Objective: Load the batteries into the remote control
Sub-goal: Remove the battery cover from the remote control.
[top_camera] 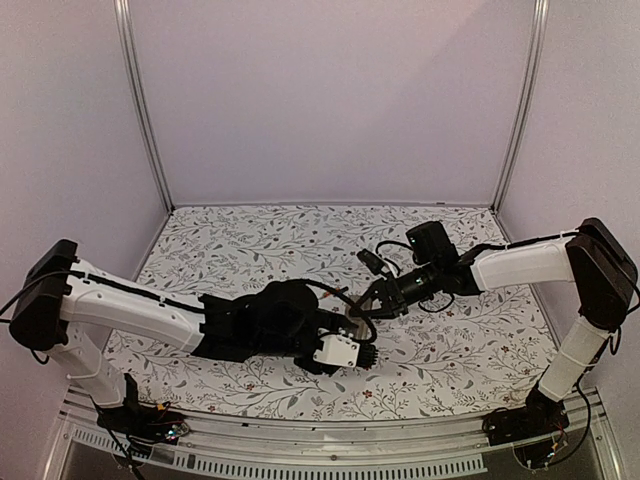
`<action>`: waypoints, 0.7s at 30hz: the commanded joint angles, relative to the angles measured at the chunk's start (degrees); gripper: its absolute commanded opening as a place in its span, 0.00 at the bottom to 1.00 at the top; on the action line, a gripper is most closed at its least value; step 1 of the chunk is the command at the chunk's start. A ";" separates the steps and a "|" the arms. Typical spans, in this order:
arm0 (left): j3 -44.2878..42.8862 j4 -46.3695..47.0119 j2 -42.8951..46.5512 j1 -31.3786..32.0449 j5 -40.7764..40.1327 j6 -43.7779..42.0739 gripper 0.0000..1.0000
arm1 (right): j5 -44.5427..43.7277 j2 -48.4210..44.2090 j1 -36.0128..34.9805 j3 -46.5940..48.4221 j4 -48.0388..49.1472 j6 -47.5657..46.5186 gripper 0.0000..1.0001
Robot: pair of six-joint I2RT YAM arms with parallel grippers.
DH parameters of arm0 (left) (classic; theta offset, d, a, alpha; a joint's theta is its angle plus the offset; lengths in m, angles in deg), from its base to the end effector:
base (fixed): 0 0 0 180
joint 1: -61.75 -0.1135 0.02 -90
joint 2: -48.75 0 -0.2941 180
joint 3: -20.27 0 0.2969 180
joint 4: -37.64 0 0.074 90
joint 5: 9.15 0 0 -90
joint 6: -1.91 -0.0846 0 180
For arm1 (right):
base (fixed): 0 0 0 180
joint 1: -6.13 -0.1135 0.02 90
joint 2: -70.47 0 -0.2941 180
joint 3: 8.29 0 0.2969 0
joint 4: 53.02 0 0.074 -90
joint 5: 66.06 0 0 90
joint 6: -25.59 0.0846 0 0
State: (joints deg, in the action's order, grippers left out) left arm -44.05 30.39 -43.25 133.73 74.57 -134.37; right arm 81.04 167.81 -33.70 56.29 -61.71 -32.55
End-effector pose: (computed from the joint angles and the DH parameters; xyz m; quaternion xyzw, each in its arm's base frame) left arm 0.1396 -0.3992 0.1790 0.7470 0.4760 -0.0553 0.4608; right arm 0.2595 0.3089 0.1651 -0.2517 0.7851 0.5646 0.0376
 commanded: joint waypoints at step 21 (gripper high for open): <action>6.69 13.85 6.95 3.42 -11.04 -9.80 0.57 | 2.15 0.89 1.35 1.54 -0.85 2.46 0.00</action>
State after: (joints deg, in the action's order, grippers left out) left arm -38.21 39.96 -38.77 136.90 66.63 -143.64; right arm 82.00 167.83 -32.61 57.43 -61.41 -30.63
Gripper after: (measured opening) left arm 0.567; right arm 0.208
